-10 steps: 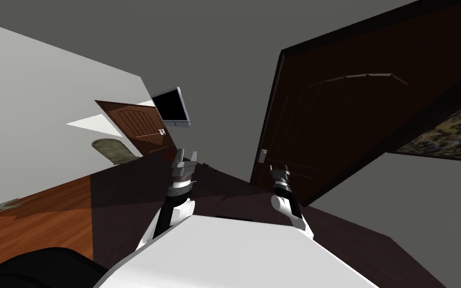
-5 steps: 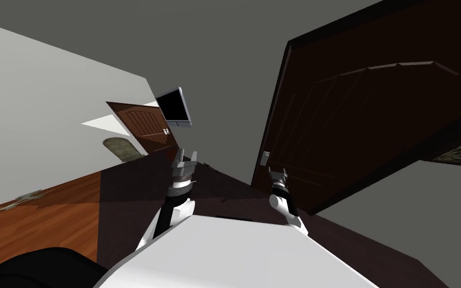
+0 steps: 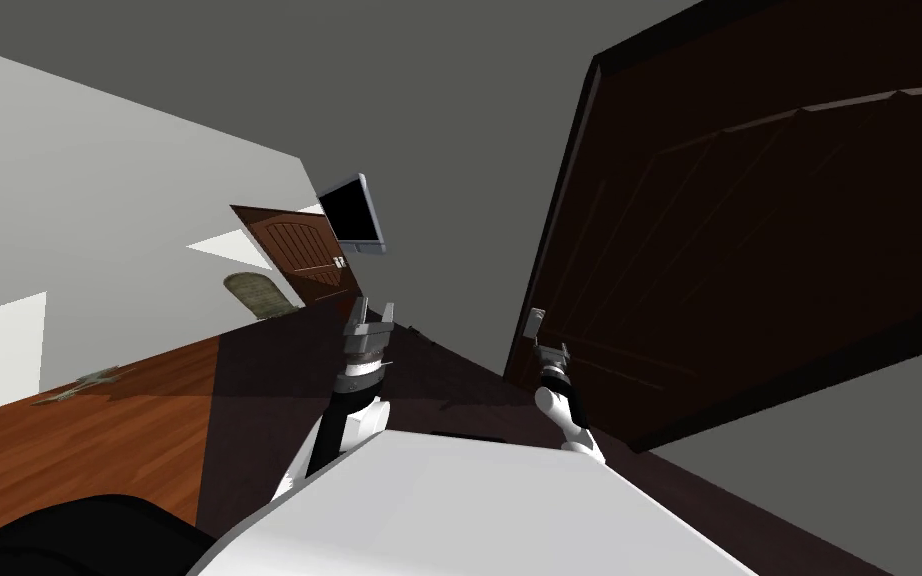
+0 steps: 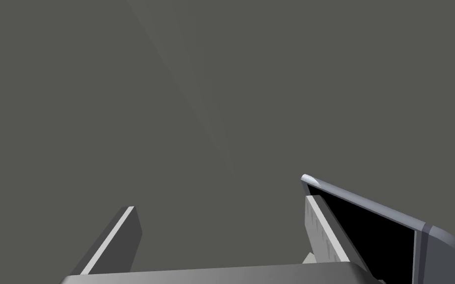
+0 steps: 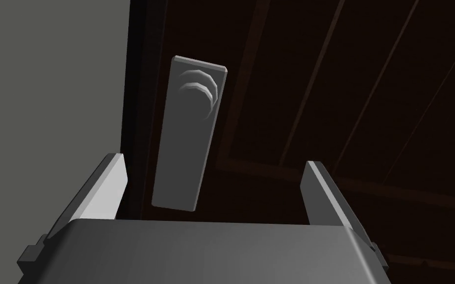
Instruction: Pull the door open
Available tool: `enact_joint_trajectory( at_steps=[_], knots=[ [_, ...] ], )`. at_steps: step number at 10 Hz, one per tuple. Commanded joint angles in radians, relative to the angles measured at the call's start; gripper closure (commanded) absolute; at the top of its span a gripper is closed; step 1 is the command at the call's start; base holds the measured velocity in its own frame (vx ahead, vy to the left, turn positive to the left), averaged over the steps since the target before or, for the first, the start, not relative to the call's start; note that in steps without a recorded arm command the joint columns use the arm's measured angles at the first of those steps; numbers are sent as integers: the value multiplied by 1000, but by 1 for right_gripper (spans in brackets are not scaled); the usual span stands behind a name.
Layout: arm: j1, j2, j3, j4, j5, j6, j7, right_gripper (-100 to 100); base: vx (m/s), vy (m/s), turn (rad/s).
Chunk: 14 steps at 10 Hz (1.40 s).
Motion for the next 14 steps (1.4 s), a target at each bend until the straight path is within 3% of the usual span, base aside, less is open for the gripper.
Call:
enact_joint_trajectory(
  at_steps=[1,4,5,9,10,14],
  knots=[
    [-15,6,-6,39,-31,5,-36,-100,108,-78,90],
    [-40,23,-16,98,-79,18,-85,-100,136,-82,83],
    [-37,18,-16,85,-70,17,-73,-100,71,-46,20],
    [-18,-75,-40,111,-98,13,-138,-100,134,-20,89],
    [-18,-75,-40,111,-98,13,-138,-100,145,-18,40],
    [2,-152,-66,137,-126,8,-204,-100,153,-7,93]
  ],
)
